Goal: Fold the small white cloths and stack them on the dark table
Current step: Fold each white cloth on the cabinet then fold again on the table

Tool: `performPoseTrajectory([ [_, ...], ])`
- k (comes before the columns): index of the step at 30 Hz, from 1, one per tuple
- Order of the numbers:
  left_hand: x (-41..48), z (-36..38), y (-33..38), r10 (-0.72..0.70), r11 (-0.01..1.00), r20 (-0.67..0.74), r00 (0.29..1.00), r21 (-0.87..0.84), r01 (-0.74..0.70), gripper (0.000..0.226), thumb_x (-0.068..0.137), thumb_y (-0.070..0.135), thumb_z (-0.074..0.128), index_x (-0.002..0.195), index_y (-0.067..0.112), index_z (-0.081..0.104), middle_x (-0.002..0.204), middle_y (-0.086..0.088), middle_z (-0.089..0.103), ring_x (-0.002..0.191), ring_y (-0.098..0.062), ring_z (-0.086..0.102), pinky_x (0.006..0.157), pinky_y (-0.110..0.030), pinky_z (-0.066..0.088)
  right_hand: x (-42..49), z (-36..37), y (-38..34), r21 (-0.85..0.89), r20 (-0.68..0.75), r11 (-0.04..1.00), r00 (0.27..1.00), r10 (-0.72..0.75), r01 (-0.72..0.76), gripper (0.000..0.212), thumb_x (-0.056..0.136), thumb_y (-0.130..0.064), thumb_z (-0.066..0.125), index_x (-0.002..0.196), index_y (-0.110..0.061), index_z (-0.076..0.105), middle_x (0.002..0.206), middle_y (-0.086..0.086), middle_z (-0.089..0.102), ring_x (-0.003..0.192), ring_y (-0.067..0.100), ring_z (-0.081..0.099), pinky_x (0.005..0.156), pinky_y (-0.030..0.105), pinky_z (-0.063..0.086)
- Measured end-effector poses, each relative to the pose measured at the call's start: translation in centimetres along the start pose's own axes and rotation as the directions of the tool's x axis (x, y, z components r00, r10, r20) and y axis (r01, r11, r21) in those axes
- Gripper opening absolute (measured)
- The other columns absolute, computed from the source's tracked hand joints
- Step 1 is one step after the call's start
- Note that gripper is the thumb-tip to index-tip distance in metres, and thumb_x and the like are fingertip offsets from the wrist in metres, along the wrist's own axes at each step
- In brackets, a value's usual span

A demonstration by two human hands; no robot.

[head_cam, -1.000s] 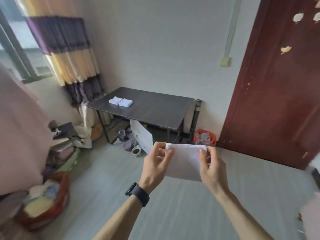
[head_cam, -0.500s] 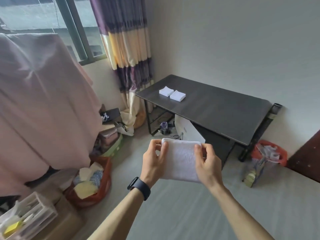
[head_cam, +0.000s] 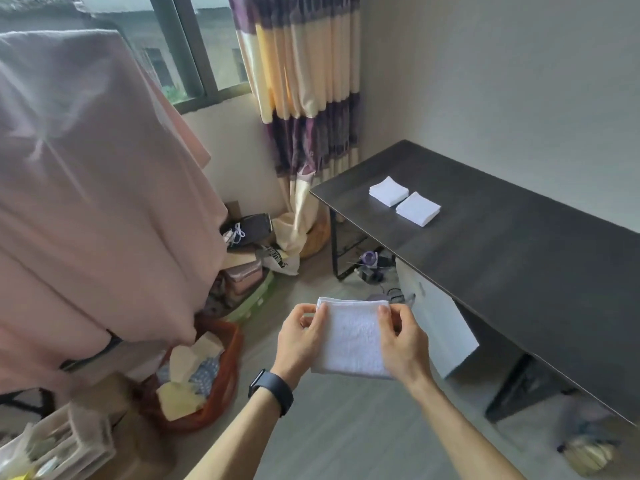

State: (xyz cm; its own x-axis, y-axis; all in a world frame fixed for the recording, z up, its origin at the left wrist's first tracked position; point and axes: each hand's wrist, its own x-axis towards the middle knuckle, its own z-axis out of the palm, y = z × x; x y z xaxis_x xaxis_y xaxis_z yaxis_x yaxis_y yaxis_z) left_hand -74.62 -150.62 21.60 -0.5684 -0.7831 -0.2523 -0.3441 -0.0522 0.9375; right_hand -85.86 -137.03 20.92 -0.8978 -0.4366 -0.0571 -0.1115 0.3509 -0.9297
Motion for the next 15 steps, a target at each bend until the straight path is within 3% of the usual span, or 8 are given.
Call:
performPoseTrajectory([
  [3,6.5,0.0,-0.1,-0.103,0.991,0.085,0.991,-0.073,0.109,0.032,0.085,0.053,0.067,0.098,0.024,0.067,0.094,0.002,0.074,0.081,-0.011,0.069,0.074,-0.034,0.055,5.6,2.9,0.2,0.062,0.04,0.992,0.994,0.105,-0.108,0.024,0.099,-0.042,0.052,0.093,-0.02,0.06,0.087,-0.009,0.066,0.079,0.002,0.058,0.064,0.015,0.042],
  [6,14.6,0.2,0.2,-0.174,0.978,0.182,0.968,-0.085,0.192,0.035,0.074,0.042,0.072,0.1,0.02,0.066,0.098,-0.004,0.073,0.076,-0.014,0.065,0.061,-0.028,0.048,12.1,6.5,0.6,0.098,0.067,0.977,0.981,0.183,-0.189,0.021,0.098,-0.038,0.056,0.092,-0.019,0.059,0.086,-0.008,0.064,0.078,0.008,0.057,0.066,0.019,0.042],
  [10,24.7,0.8,1.6,-0.2,0.979,0.248,0.948,0.002,0.206,0.022,0.084,0.027,0.071,0.103,0.02,0.064,0.083,0.005,0.069,0.066,-0.009,0.062,0.048,-0.018,0.041,19.9,10.2,0.7,0.088,0.087,0.961,0.963,0.256,-0.264,0.013,0.091,-0.029,0.066,0.091,-0.018,0.059,0.084,-0.004,0.063,0.076,0.017,0.056,0.069,0.031,0.044],
  [15,35.7,2.7,4.5,-0.175,0.984,0.33,0.927,0.072,0.161,0.023,0.084,0.032,0.07,0.104,0.024,0.062,0.069,0.005,0.061,0.065,-0.012,0.058,0.054,-0.024,0.04,29.1,12.0,-0.3,0.12,0.071,0.943,0.95,0.304,-0.31,0.014,0.087,-0.022,0.07,0.096,-0.025,0.06,0.092,-0.006,0.067,0.083,0.015,0.062,0.071,0.029,0.047],
])
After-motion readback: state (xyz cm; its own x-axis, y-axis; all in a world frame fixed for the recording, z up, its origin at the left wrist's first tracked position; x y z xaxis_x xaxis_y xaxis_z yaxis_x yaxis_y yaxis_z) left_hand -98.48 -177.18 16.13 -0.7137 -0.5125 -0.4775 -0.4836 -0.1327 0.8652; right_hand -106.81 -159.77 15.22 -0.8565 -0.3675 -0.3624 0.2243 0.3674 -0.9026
